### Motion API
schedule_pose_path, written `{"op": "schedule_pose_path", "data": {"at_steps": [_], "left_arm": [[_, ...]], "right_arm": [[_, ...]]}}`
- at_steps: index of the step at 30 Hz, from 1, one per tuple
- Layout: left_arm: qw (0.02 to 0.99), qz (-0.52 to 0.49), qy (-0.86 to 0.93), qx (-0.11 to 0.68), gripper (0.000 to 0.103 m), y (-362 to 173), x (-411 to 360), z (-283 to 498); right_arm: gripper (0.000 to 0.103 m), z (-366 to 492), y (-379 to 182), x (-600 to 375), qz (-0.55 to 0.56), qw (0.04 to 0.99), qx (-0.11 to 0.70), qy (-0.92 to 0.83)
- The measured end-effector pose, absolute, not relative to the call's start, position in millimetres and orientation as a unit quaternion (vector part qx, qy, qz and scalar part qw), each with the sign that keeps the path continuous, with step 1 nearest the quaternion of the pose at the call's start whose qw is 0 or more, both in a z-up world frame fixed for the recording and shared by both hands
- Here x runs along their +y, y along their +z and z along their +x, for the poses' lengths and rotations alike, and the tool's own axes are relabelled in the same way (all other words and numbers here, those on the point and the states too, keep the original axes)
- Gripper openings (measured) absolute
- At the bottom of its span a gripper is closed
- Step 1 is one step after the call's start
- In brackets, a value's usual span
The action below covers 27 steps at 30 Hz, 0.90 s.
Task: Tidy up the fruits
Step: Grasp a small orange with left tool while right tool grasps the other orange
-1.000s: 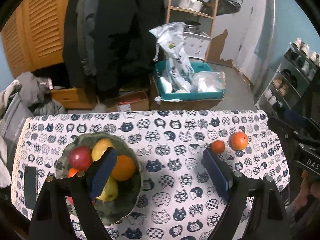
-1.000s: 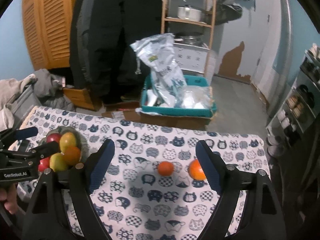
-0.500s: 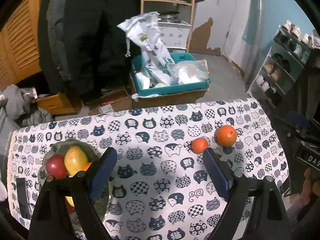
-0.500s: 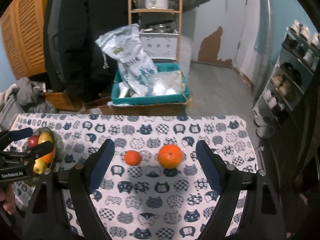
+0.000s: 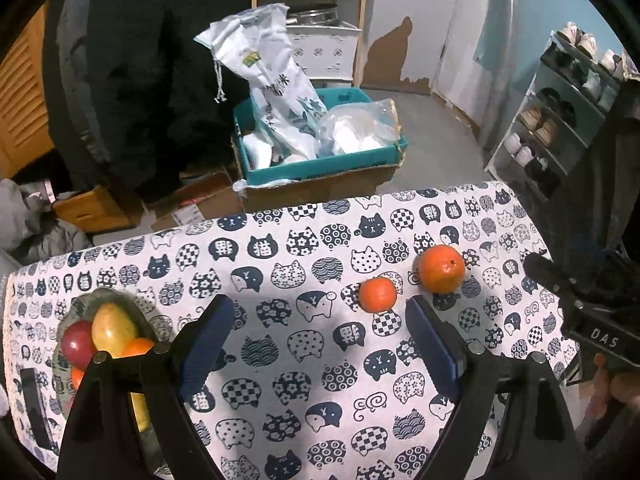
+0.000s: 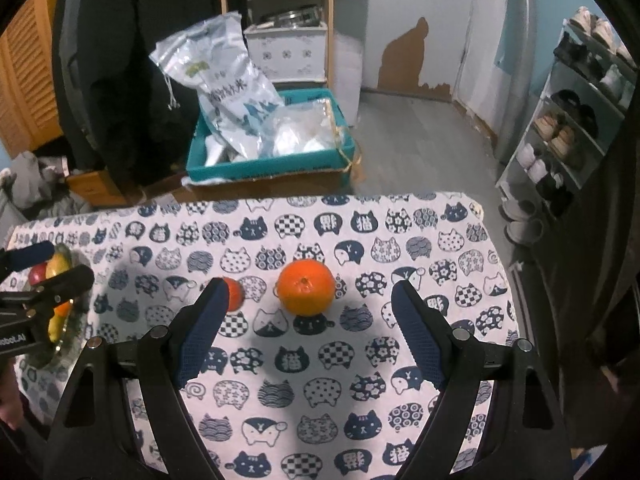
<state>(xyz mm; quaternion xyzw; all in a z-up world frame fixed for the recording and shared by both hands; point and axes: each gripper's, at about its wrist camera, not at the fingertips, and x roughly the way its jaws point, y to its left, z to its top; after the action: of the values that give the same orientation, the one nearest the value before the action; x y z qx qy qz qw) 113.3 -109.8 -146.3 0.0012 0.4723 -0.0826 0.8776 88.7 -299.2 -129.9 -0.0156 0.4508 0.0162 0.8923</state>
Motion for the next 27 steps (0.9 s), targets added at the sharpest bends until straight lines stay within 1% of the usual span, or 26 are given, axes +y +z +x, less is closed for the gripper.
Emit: {"op": "schedule_pose_path", "data": {"at_steps": [11, 15, 27], "left_arm": [[0.861, 0.021, -0.068, 0.503, 0.089, -188, -121, 151], [0.855, 0.014, -0.063, 0.514, 0.089, -203, -120, 162], [0.837, -0.005, -0.07, 0.543, 0.089, -243, -128, 183]], "right_arm": [[0.083, 128, -191, -308, 0.012, 0.852, 0.523, 0.031], [0.083, 143, -208, -311, 0.026, 0.839, 0.543, 0.033], [0.083, 171, -259, -304, 0.014, 0.807, 0.589, 0.036]]}}
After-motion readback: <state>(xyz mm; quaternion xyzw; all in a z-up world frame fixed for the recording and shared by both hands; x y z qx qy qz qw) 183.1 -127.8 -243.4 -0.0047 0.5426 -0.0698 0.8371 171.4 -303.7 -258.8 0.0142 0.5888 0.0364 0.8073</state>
